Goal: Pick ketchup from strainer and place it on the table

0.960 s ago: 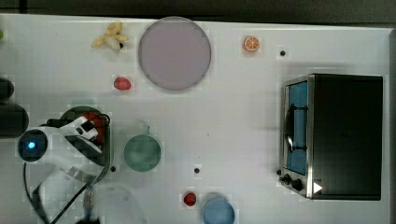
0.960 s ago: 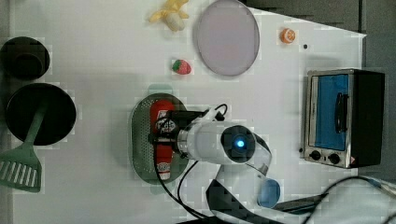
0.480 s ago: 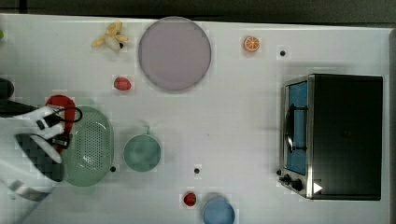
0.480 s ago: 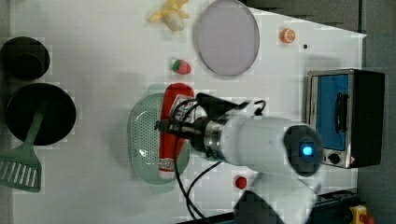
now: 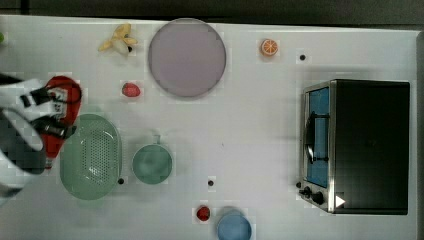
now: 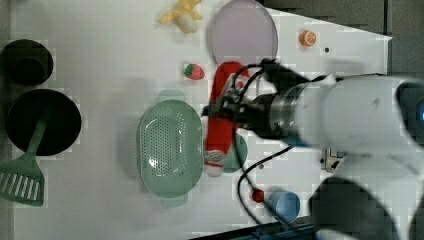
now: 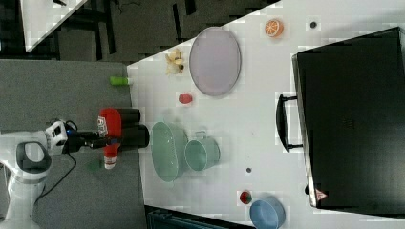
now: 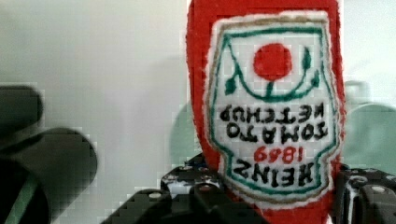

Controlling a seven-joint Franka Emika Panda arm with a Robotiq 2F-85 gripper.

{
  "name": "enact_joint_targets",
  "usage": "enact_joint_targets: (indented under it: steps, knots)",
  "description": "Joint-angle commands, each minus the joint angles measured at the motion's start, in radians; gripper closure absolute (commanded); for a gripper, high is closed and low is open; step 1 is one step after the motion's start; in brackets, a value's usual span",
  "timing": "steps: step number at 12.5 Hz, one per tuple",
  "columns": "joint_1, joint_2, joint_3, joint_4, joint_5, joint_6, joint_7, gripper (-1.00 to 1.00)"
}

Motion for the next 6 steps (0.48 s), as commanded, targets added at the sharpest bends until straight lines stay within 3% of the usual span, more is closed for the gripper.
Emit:
enact_joint_targets:
  steps: [1,6]
  knots:
    - [-0.091,0.048,-0.108,0.064,-0.004,-0.06,-0.127,-0.21]
    - [-0.125,0.05,-0.316,0.072,-0.053,-0.048,-0.308,-0.21]
